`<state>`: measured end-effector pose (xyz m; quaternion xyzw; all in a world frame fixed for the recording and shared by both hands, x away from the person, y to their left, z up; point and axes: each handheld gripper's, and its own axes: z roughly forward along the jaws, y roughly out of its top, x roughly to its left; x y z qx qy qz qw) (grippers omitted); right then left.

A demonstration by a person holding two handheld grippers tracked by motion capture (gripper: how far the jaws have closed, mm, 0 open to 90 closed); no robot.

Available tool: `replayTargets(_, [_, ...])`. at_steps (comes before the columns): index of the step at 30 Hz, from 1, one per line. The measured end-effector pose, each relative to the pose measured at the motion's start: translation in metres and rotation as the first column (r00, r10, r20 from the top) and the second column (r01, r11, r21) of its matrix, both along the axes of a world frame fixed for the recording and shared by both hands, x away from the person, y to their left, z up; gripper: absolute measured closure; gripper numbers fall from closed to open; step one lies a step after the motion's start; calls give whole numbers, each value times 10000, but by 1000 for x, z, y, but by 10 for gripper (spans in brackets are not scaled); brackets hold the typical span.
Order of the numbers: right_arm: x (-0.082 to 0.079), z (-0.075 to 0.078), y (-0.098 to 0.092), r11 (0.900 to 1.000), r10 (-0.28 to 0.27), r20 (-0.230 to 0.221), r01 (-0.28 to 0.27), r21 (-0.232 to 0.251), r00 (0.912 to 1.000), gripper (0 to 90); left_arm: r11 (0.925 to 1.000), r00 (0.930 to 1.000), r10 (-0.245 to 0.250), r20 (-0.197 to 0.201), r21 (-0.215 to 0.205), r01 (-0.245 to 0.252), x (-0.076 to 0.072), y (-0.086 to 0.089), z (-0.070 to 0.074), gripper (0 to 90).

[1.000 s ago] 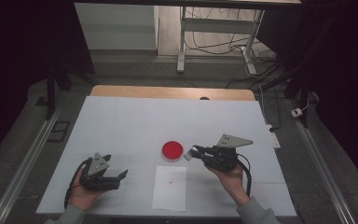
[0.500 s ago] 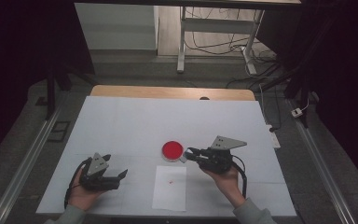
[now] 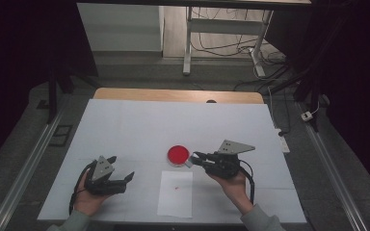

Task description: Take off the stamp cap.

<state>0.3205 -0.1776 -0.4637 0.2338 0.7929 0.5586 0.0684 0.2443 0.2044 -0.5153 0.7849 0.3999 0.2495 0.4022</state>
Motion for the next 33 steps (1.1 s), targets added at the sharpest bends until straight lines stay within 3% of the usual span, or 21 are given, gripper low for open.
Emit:
replayTargets(20, [0, 1, -1, 10000, 27, 50, -27, 2, 10000, 748, 9953, 9954, -931, 236, 306, 923, 9, -47, 9, 159])
replayTargets(33, [0, 2, 0, 10000, 25, 47, -25, 78, 10000, 748, 9950, 9941, -983, 469, 235, 972, 16, -65, 13, 172])
